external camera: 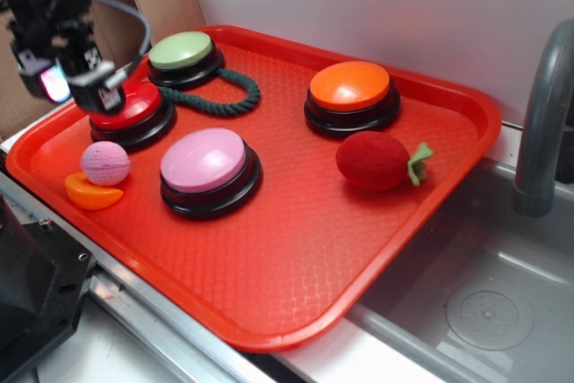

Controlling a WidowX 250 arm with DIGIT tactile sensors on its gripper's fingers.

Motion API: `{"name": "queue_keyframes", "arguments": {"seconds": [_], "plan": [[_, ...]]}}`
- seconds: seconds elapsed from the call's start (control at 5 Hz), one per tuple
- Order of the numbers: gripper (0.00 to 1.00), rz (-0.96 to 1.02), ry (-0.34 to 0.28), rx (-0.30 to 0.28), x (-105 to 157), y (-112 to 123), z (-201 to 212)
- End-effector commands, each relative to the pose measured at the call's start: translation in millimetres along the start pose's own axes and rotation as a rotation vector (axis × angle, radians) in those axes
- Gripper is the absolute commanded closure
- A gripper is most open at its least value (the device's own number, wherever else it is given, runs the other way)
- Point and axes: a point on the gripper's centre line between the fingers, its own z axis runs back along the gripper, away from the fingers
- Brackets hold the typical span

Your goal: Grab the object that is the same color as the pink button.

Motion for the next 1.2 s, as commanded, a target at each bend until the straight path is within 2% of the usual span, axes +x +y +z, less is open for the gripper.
{"name": "queue_keyframes", "arguments": {"seconds": [0.0,0.2,0.4,0.6,0.8,1.0], "plan": [[0.00,0.050,0.030,0.025,-4,15,-36],[0.00,0.075,0.033,0.038,-4,17,-46],[0.09,0.098,0.058,0.020,-4,23,-53],[1.00,0.143,0.059,0.031,-3,25,-57],[1.00,0.147,0.062,0.034,-3,26,-59],[1.00,0.156,0.033,0.033,3,22,-42]]}}
